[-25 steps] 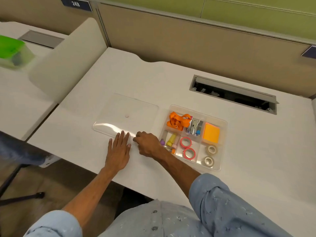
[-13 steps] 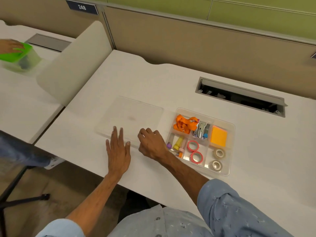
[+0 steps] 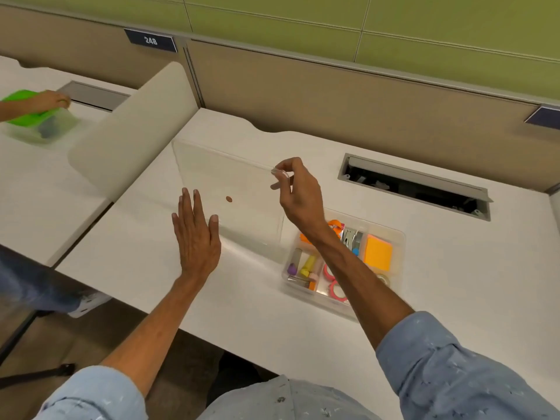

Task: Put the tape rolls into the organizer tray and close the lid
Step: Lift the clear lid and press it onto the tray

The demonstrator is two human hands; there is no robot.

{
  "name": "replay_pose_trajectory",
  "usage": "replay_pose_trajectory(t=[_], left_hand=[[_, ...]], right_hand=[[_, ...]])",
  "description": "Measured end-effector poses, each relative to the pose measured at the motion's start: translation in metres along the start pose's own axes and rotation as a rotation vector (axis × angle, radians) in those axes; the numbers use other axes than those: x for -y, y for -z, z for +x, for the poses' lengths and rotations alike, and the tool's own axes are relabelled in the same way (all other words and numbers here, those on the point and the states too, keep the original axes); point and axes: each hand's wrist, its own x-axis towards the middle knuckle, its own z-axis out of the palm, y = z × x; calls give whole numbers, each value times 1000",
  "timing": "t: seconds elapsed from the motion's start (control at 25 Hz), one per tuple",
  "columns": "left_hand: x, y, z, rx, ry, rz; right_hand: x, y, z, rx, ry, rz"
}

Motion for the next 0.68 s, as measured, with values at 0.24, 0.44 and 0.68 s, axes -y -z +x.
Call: replay_pose_trajectory(t=[0.24, 0.44, 0.68], left_hand=[[-34, 9, 55, -164, 71, -103], [-72, -15, 40, -122, 139, -379], [-102, -57, 24, 112, 201, -542]], right_hand=[[-13, 68, 5, -79, -252, 512], [-54, 117, -19, -180, -411, 609], [-106, 155, -62, -406, -722, 761]])
